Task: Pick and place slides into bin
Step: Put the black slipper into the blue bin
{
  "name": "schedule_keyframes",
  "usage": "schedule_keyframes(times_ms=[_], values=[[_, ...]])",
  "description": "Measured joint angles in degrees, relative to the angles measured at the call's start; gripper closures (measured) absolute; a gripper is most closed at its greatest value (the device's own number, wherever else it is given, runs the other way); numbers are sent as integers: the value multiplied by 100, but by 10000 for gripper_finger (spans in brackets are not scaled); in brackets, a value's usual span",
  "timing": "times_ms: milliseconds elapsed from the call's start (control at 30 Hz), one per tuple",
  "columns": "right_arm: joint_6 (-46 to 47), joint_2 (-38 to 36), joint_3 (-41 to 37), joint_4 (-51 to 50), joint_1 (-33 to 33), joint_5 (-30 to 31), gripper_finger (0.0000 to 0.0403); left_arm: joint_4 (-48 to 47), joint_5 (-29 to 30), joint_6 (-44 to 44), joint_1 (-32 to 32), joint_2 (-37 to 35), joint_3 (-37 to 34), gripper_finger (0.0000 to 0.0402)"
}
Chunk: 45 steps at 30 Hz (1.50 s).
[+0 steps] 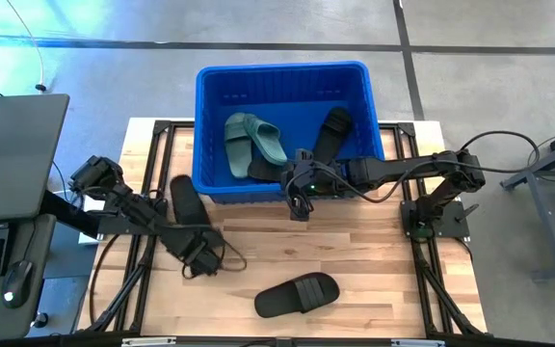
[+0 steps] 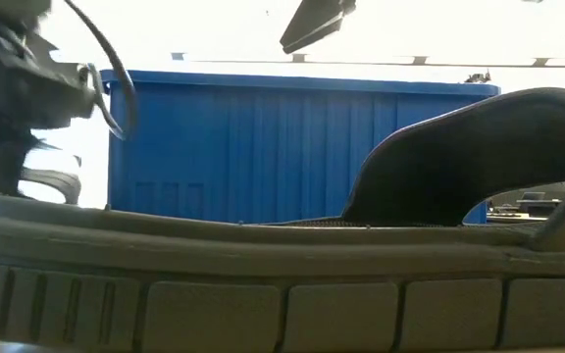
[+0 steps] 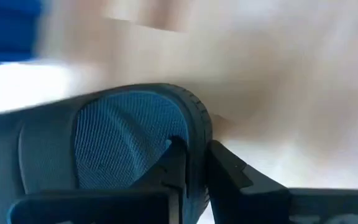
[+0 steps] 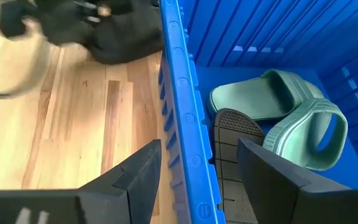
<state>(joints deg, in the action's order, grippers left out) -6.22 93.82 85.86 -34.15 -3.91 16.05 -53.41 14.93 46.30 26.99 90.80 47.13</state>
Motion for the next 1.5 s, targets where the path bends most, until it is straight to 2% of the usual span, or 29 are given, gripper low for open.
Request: schedule_keyframes(times_ms=[267, 467, 633, 900, 1133, 1300, 1500], values=[[-8, 0, 0, 4, 1, 2, 203, -926, -1263, 3, 694, 2, 1463, 377], [-4, 0, 0, 5, 1, 2, 203, -1119, -1318, 25, 1369, 2, 2742, 377], [-8, 0, 0, 4, -1, 2, 203, -1094, -734, -14, 1882, 2, 3719, 377], [-8, 0, 0, -121, 1, -40, 203, -1206, 936, -733, 2666, -4, 4630, 378], [129, 0, 0, -495, -186, -550, 203, -1924, 1867, -1581, 2776, -4, 4771, 378], [95, -4, 0, -657, -551, -230, 203, -2070, 2673, -2572, 2771, -4, 4772, 378], [-785, -39, 0, -193, -1055, 308, 203, -1909, 3269, -3477, 2774, -4, 4774, 378]])
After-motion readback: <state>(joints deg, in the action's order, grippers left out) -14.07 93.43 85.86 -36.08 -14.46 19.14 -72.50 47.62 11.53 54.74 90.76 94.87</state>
